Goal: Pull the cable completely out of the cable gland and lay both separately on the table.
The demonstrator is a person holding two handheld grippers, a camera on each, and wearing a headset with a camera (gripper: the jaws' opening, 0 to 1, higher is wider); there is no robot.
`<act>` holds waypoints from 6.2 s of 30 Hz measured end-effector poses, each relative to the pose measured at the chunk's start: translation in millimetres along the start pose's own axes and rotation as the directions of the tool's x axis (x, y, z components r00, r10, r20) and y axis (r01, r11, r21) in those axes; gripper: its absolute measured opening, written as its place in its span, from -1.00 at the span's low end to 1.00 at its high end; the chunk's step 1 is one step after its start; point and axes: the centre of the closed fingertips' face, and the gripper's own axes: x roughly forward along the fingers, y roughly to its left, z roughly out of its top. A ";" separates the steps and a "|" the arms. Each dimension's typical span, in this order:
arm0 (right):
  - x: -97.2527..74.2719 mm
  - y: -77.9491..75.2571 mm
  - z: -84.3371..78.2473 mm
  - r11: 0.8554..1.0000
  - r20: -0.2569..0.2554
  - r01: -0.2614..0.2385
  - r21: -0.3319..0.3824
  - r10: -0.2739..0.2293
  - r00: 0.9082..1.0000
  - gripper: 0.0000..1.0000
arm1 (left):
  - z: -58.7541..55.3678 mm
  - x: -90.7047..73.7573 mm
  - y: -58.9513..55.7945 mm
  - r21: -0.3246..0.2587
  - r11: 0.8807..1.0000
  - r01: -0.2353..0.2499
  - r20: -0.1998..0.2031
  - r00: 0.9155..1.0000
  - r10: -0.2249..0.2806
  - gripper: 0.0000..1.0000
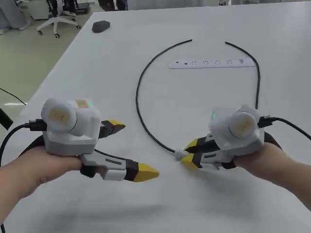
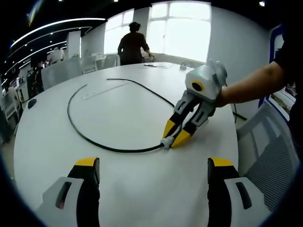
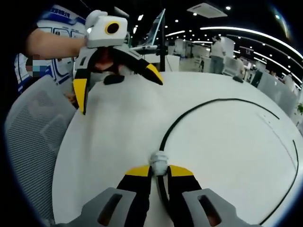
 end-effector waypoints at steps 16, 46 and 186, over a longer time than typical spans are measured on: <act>-75.6 56.3 -12.5 0.981 -0.012 -0.113 -0.158 0.113 0.994 -0.86 | 26.0 42.8 -89.7 -0.004 0.966 0.259 0.065 0.964 -0.258 0.72; -117.5 81.9 -0.2 0.962 0.058 -0.064 -0.265 0.082 0.995 -0.86 | 45.0 55.0 -160.4 -0.094 0.851 0.516 0.114 0.855 -0.506 -0.65; -158.3 53.2 -25.8 0.990 -0.006 0.139 0.001 -0.139 0.990 -1.00 | 56.5 20.2 -139.5 0.087 0.906 0.415 0.151 0.893 -0.424 -0.70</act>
